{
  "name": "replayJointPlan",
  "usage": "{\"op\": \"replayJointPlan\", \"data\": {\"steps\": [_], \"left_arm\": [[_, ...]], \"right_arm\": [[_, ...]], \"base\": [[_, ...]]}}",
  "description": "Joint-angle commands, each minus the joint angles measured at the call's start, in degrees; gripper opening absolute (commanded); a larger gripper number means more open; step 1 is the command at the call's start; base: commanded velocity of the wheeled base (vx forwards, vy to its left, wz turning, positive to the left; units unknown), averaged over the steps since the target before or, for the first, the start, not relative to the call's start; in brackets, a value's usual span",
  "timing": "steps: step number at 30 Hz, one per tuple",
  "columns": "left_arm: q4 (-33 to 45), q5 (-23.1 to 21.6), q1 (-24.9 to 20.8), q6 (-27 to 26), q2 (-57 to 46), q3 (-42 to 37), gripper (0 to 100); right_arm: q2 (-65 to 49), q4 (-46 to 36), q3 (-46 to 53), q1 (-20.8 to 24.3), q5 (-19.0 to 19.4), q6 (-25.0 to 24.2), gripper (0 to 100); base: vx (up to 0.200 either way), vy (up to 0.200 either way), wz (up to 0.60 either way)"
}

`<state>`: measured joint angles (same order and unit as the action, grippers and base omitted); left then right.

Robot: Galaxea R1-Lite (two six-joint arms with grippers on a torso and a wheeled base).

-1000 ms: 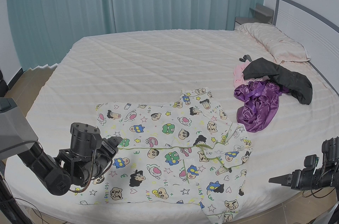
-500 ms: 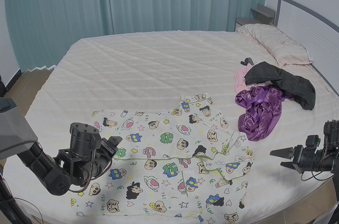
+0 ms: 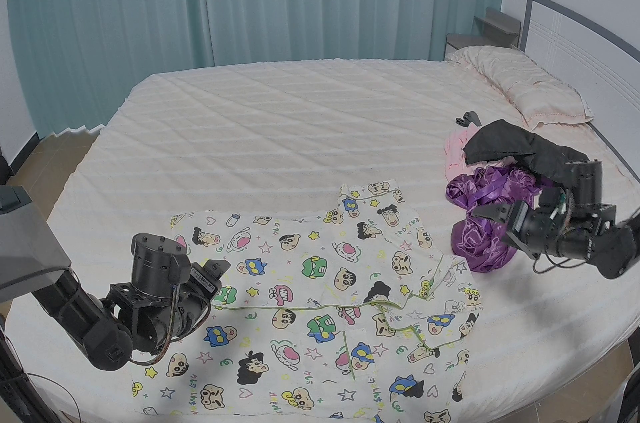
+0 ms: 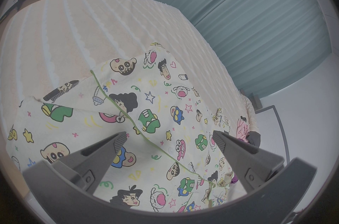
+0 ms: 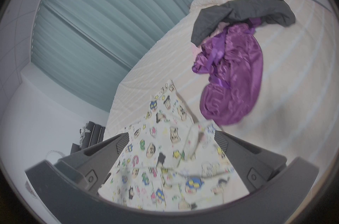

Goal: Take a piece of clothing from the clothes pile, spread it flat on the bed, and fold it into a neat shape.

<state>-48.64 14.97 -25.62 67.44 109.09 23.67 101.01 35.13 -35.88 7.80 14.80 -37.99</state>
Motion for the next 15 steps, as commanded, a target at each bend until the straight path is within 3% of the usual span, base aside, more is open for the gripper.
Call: {"op": "replayJointPlan", "data": {"steps": [1,8,15], "left_arm": [[-0.05,0.06,0.22,0.15,-0.29,-1.00,100],[-1.11,0.06,0.22,0.24,-0.37,-2.58,100],[-1.98,0.06,0.22,0.24,-0.37,-3.64,100]], "right_arm": [[18.17,-0.68,-17.03,6.00,-8.91,-0.51,100],[28.10,-5.95,-32.77,8.46,-10.84,-0.42,100],[35.31,-10.35,-42.26,9.34,-11.11,-0.25,100]], "base": [[0.000,0.000,0.00],[0.000,0.000,0.00],[0.000,0.000,0.00]]}}
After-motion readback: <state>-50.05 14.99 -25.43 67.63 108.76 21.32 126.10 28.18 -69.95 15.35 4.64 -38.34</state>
